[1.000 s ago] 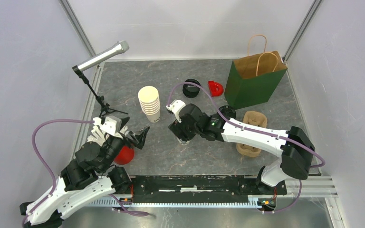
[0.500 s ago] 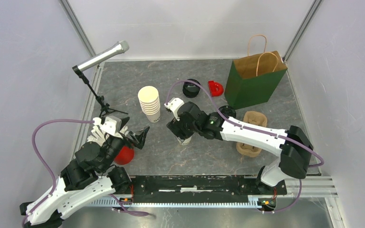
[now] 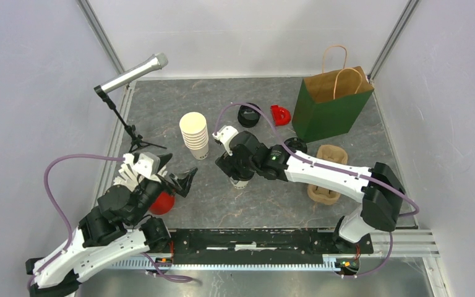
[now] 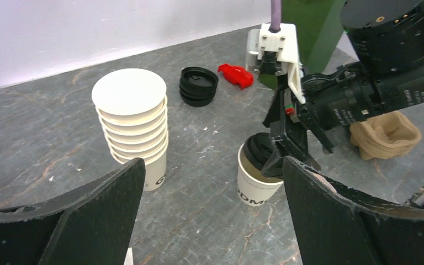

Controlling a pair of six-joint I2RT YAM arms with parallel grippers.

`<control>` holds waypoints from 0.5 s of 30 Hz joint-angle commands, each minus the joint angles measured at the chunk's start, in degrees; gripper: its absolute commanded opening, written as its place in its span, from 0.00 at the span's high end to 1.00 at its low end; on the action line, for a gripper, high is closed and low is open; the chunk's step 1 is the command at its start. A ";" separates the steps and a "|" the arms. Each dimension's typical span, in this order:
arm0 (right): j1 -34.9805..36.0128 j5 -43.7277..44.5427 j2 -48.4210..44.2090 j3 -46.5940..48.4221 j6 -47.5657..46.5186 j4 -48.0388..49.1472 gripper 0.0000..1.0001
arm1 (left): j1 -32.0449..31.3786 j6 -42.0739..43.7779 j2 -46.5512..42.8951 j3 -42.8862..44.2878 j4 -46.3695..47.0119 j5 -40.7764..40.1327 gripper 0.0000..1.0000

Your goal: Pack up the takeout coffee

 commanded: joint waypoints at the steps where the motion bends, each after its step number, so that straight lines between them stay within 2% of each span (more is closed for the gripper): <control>1: -0.26 -0.55 -0.71 1.81 -1.05 0.24 0.06 | 1.19 2.51 0.34 1.49 1.71 0.52 0.00; 7: -0.44 0.29 -4.97 -0.55 -1.07 0.72 0.06 | 1.18 1.75 2.86 0.97 1.82 1.47 0.00; 15: -1.54 -0.06 -10.80 -7.57 -0.16 4.60 0.13 | 1.18 -0.06 9.04 5.26 0.01 4.21 0.00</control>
